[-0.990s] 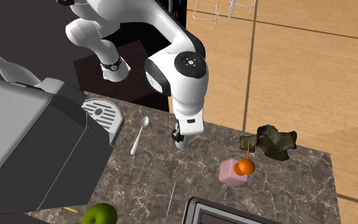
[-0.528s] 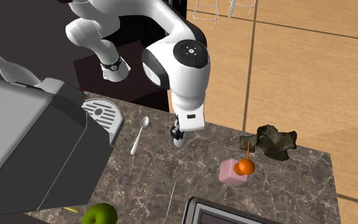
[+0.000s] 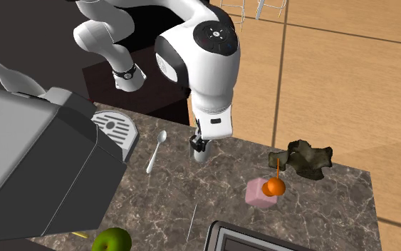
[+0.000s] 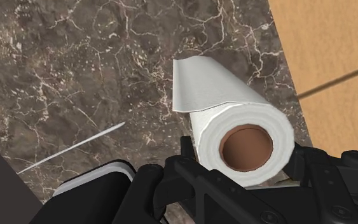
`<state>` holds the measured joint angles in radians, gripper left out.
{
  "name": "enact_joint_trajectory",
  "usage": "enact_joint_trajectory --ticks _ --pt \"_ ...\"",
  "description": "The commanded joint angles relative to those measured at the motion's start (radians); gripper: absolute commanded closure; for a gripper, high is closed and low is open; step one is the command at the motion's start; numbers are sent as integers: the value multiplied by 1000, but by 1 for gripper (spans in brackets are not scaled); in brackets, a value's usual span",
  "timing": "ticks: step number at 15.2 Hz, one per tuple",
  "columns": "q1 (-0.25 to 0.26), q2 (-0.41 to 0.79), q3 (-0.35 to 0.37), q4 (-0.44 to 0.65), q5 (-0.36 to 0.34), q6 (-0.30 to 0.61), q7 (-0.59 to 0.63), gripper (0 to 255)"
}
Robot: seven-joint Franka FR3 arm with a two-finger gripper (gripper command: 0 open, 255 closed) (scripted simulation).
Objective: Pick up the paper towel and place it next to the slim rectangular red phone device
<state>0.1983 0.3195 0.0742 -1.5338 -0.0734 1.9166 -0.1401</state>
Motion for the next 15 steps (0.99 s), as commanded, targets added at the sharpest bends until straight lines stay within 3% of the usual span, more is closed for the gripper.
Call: enact_joint_trajectory --ticks 1,8,15 --pt "-7 -41 -2 -38 4 -3 -10 255" --pt "-54 -309 -27 -332 29 27 -85 255" --pt "-90 -554 -73 -546 36 0 -171 255"
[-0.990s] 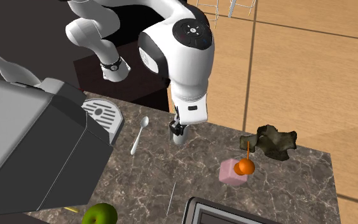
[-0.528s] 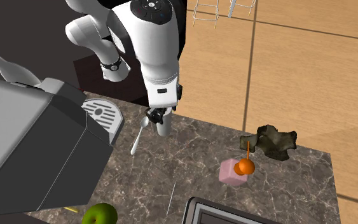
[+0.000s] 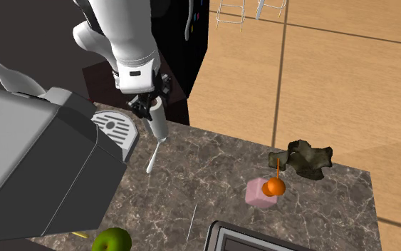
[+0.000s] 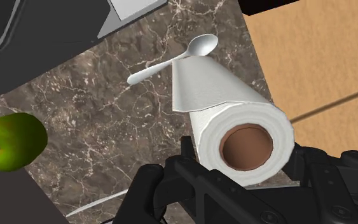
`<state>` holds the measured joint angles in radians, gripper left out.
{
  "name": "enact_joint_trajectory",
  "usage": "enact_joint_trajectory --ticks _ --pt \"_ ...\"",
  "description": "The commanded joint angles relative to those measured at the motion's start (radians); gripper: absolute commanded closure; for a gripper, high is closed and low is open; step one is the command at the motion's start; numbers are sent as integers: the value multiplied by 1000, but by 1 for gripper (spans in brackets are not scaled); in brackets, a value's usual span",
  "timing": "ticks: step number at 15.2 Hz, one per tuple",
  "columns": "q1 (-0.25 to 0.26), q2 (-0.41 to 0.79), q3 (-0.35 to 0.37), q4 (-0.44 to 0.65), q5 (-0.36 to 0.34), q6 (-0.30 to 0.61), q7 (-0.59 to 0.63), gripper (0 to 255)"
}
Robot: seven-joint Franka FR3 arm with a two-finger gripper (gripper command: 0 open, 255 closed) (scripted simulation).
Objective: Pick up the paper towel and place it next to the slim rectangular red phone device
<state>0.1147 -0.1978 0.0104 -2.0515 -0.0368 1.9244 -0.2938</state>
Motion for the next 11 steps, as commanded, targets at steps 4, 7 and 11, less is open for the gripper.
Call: enact_joint_trajectory --ticks 4,7,11 --pt "-27 -170 -43 -123 -8 -46 -68 255" --pt "-44 -267 -70 -180 -20 -83 -108 255" --pt "-70 -390 -110 -239 -44 -144 -164 255"
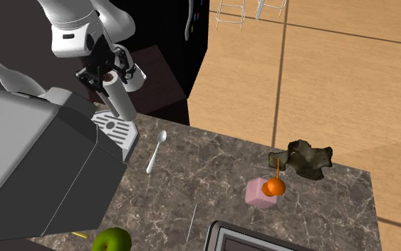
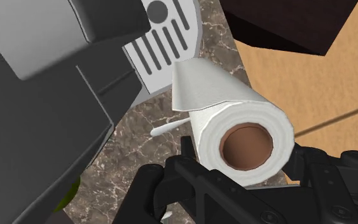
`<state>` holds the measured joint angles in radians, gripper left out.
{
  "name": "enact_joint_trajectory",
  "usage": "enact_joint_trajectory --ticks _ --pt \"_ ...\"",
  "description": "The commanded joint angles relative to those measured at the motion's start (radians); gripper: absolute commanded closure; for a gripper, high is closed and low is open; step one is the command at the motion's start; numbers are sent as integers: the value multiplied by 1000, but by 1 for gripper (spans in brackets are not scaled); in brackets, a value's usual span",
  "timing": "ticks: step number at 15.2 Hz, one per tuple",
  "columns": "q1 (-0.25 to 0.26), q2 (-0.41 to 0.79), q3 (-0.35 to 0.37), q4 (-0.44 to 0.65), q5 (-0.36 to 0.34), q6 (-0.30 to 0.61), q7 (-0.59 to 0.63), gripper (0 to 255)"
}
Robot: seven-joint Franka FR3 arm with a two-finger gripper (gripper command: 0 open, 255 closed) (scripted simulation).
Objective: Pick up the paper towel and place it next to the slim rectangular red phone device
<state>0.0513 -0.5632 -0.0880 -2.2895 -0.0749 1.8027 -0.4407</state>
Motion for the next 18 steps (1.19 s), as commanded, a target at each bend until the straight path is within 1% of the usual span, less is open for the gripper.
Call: enact_joint_trajectory --ticks 1,9,13,18 --pt "-14 -54 -22 -13 -13 -39 -31 255" --pt "-78 -263 -112 -61 -86 -190 -159 255" --pt "-111 -346 -163 -55 -132 -271 -231 255" --pt "-151 -424 -230 -21 -196 -369 -329 255"
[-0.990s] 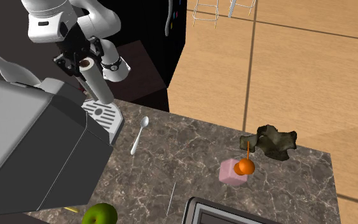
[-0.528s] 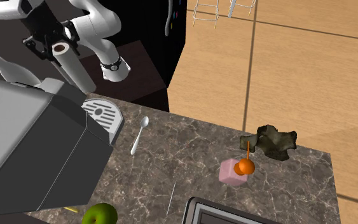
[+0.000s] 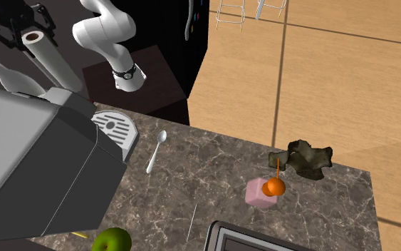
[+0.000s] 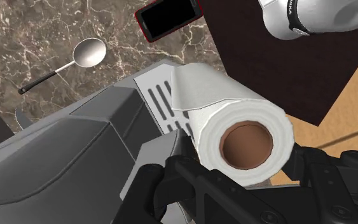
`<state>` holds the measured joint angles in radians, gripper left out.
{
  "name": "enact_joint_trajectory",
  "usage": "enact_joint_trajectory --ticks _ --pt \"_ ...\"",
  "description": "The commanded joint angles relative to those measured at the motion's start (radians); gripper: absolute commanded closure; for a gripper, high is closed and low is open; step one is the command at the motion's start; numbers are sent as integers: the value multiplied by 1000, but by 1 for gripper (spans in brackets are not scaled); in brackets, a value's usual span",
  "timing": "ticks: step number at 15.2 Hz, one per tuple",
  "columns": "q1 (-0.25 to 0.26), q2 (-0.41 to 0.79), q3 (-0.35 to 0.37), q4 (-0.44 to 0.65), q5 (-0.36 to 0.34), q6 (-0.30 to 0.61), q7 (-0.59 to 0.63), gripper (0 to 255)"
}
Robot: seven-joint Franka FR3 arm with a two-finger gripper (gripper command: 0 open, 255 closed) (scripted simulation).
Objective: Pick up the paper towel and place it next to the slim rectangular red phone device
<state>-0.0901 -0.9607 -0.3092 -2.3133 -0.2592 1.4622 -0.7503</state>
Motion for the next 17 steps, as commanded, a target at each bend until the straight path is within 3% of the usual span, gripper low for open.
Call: enact_joint_trajectory --ticks 1,10,17 --pt "-17 -39 -22 13 -26 -47 -40 255" --pt "-62 -99 -152 154 -156 -202 -238 255" --pt "-62 -91 -258 320 -263 -301 -405 255"
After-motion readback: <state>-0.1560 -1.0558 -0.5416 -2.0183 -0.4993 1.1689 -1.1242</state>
